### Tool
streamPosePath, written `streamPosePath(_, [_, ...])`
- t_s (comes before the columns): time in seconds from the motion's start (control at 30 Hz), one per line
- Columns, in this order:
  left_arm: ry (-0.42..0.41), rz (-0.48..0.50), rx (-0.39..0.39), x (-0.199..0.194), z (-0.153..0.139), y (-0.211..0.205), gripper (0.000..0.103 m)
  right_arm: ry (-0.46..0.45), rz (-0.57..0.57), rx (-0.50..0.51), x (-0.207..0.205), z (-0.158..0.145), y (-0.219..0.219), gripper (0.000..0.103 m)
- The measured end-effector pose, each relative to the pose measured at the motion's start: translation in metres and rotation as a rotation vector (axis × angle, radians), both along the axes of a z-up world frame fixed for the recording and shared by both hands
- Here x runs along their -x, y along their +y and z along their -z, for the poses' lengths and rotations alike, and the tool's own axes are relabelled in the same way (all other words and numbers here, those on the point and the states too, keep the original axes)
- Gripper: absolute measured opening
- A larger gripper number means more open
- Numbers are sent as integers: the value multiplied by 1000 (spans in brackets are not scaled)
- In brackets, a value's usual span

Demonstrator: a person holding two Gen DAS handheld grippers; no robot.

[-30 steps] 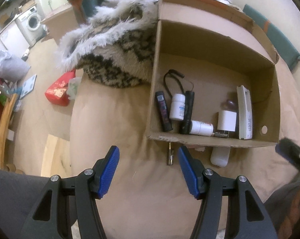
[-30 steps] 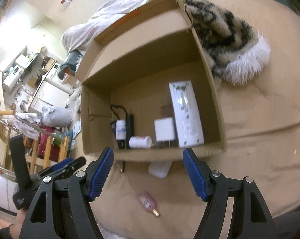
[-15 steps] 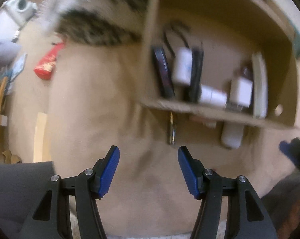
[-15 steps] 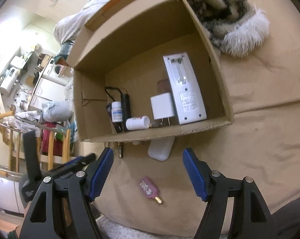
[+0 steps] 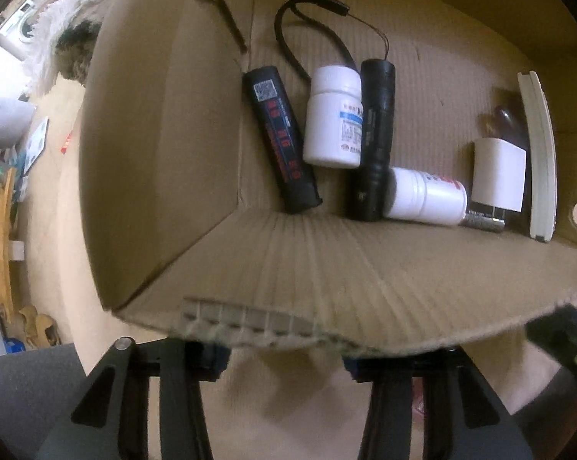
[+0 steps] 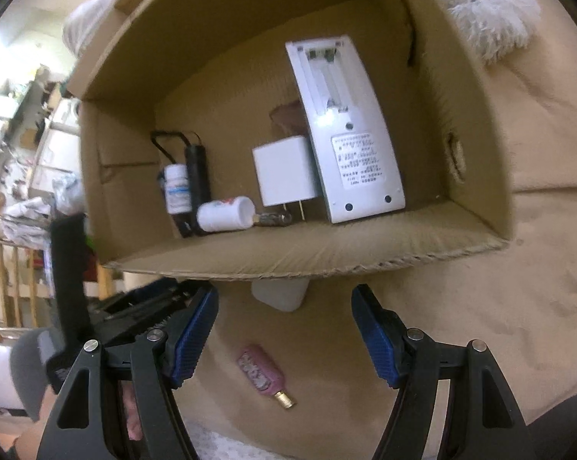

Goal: Organize rigid objects
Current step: 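Withdraw both grippers from the box toward the remaining items, then grasp the AA battery with left gripper while right gripper grasps white earbud case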

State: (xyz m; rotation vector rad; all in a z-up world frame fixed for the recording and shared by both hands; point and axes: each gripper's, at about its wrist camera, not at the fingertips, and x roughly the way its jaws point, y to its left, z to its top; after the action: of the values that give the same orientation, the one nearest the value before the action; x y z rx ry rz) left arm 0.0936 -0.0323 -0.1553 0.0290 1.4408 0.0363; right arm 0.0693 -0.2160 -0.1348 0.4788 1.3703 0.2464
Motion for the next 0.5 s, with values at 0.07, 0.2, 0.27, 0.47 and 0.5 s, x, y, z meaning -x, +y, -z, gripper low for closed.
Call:
streamPosePath(0.07, [-10, 3, -10, 0, -1, -2, 34, 19, -7, 5, -4, 7, 5, 76])
streamPosePath(0.2, [-21, 10, -19, -4, -3, -7, 9, 46, -20, 47, -13, 23, 17, 76])
streamPosePath(0.27, [-22, 14, -16, -4, -4, -10, 9, 52, -35, 86, -18, 30, 26, 76])
streamPosePath(0.47, [-27, -2, -18, 8, -4, -4, 9, -5, -115, 290, -23, 38, 60, 76])
streamPosePath(0.5, [-25, -5, -17, 12, -3, -1, 9, -14, -124, 308, -24, 39, 64, 77])
